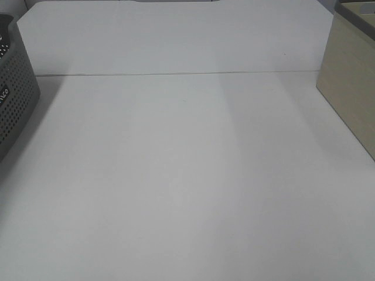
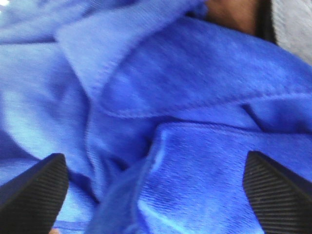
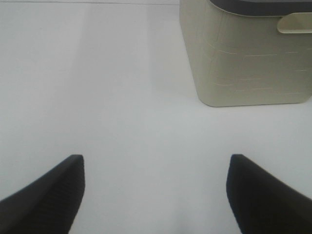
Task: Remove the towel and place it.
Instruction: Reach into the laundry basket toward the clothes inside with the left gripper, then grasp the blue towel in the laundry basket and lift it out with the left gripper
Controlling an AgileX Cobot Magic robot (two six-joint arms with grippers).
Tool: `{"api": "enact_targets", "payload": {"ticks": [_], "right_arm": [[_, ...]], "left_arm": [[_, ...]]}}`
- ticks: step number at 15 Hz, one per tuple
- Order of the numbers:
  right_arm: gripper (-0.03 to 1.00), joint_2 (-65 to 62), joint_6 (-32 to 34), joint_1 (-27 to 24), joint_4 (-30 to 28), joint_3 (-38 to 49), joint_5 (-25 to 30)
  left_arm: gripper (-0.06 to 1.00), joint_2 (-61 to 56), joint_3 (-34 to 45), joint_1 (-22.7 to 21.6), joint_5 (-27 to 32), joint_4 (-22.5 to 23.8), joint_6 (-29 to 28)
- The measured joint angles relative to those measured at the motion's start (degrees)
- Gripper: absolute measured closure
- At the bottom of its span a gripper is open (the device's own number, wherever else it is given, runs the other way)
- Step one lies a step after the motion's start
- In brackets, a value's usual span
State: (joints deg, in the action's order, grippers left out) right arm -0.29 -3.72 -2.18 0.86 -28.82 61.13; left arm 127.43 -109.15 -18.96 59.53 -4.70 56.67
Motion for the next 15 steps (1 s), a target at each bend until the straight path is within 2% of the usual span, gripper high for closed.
{"api": "enact_targets", "payload": {"ticks": [7, 9, 12, 14, 15], "right_arm": [[0.19, 0.0, 0.0, 0.0, 0.0, 0.0, 0.0], [0.19, 0.0, 0.0, 0.0, 0.0, 0.0, 0.0], [0.19, 0.0, 0.0, 0.0, 0.0, 0.0, 0.0], [0.19, 0.0, 0.0, 0.0, 0.0, 0.0, 0.0], [0.19, 0.0, 0.0, 0.0, 0.0, 0.0, 0.0]], "left_arm": [[0.06, 0.0, -0.5, 0.0, 3.4, 2.0, 0.0], [0.08, 0.0, -0.5, 0.0, 3.4, 6.4, 0.6], [0.29, 0.0, -0.5, -0.5, 3.2, 11.4, 1.1], [0.49, -0.1, -0.5, -1.7, 1.1, 9.4, 0.7], [0.55, -0.1, -0.5, -2.3, 0.1, 7.0, 0.3]]}}
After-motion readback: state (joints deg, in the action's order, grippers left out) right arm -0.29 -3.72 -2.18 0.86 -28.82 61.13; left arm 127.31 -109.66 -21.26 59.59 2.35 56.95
